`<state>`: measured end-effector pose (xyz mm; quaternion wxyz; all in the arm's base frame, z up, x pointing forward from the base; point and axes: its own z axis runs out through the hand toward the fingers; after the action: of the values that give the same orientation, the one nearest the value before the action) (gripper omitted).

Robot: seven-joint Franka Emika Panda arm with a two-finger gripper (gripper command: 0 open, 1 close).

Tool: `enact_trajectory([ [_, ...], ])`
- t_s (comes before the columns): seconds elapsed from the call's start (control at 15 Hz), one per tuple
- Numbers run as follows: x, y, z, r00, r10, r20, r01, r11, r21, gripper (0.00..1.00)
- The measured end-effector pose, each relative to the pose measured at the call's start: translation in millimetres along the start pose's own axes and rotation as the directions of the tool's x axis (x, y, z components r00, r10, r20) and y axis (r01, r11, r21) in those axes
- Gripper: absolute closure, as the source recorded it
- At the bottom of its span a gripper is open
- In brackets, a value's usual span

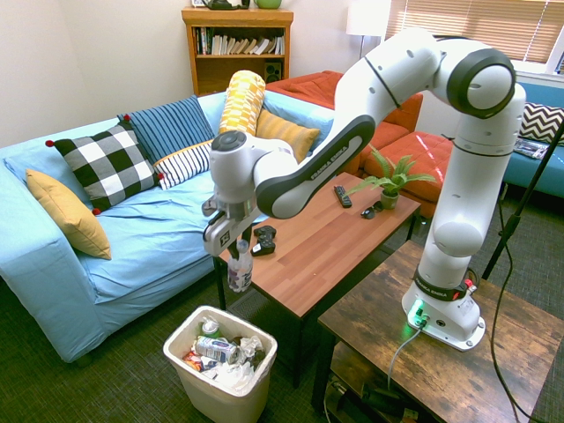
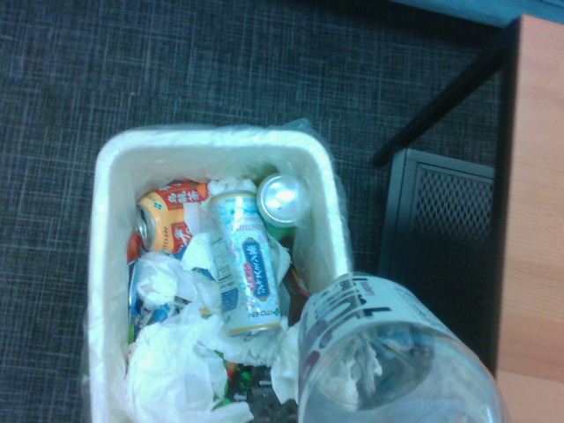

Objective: Throw the bottle in the trash bin

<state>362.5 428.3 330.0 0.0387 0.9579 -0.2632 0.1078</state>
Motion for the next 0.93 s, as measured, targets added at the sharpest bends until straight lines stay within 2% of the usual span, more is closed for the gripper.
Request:
enact_trajectory([
  [0.13, -10.7, -24.6, 35.3, 1.000, -0.020, 0.003, 0.020, 0.999, -0.030, 1.00],
  [0.2, -11.8, -33.7, 50.9, 1.000, -0.025, 0.008, 0.026, 0.999, -0.043, 0.00],
  [0.4, -14.3, -50.0, 74.2, 1.000, -0.027, 0.011, 0.028, 0.998, -0.061, 0.00],
  [0.93, 2.6, -53.2, 71.0, 1.000, 0.006, 0.021, -0.004, 0.998, -0.059, 0.00],
])
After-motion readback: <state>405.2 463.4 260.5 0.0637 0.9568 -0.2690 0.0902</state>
